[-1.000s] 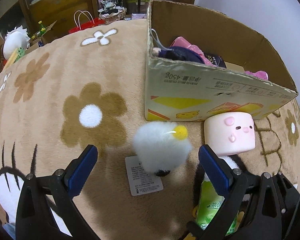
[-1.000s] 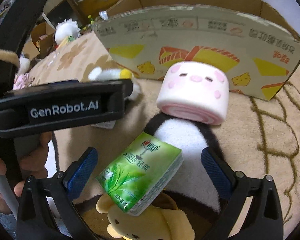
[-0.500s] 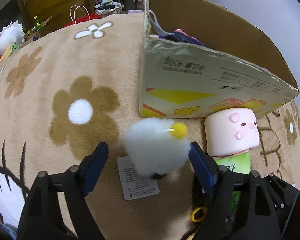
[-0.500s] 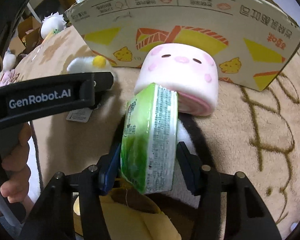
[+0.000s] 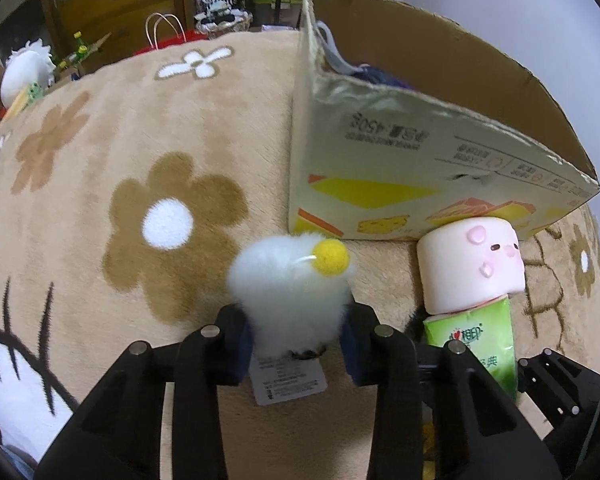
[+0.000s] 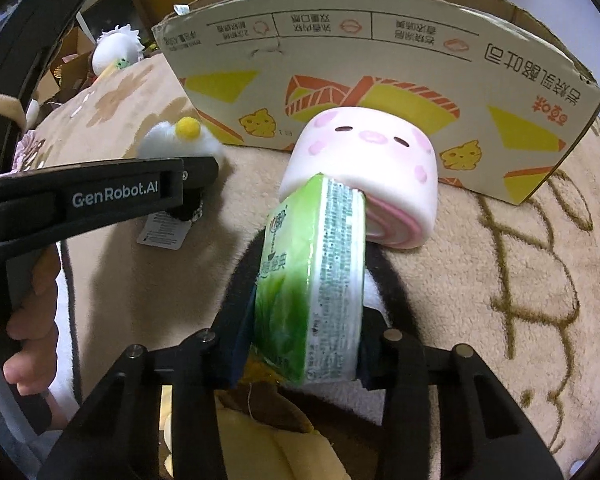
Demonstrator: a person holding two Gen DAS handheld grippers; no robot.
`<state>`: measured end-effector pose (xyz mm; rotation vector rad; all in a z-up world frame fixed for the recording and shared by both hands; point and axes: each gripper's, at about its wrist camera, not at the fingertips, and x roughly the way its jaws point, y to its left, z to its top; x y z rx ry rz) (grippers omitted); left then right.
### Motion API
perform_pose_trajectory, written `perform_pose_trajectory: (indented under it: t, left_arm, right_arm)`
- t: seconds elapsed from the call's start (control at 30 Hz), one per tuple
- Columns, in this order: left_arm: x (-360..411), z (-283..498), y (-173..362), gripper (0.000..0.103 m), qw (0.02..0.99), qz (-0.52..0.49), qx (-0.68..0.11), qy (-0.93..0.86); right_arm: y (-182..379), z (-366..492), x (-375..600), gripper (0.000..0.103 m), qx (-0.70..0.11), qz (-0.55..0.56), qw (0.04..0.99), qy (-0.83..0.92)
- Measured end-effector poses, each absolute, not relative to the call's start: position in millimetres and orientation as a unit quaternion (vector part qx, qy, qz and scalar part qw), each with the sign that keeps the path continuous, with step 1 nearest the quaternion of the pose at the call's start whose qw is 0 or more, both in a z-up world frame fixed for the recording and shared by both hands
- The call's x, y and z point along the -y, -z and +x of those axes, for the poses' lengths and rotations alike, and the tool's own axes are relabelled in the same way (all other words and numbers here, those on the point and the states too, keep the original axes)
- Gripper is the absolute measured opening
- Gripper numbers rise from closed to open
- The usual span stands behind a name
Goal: Organize soft objects
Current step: 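Grasp the white chick plush with the left tool while the right tool grasps the green tissue pack, then carry both items over the box and open both tools to drop them inside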
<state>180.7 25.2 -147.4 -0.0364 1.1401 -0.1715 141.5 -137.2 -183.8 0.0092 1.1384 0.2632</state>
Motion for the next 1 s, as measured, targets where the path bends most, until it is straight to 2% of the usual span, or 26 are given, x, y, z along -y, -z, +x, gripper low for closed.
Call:
perform_pose_trajectory:
  t: [0.47, 0.67, 1.0]
  left_arm:
    - [-27, 167, 123, 0.033, 0.855, -0.011, -0.514, 0.069]
    - [-29, 154, 100, 0.033, 0.868, -0.007, -0.492, 0.063]
    - [-25, 136, 25, 0.033, 0.920, 0.022, -0.388, 0.047]
  right_arm:
    - [160, 126, 157, 0.037, -0.514, 0.047, 0.844, -0.146]
    - [128, 114, 185, 0.037, -0.480, 0.081, 0.866, -0.117]
    - [70, 109, 208, 0.037, -0.402, 0.071, 0.909, -0.091]
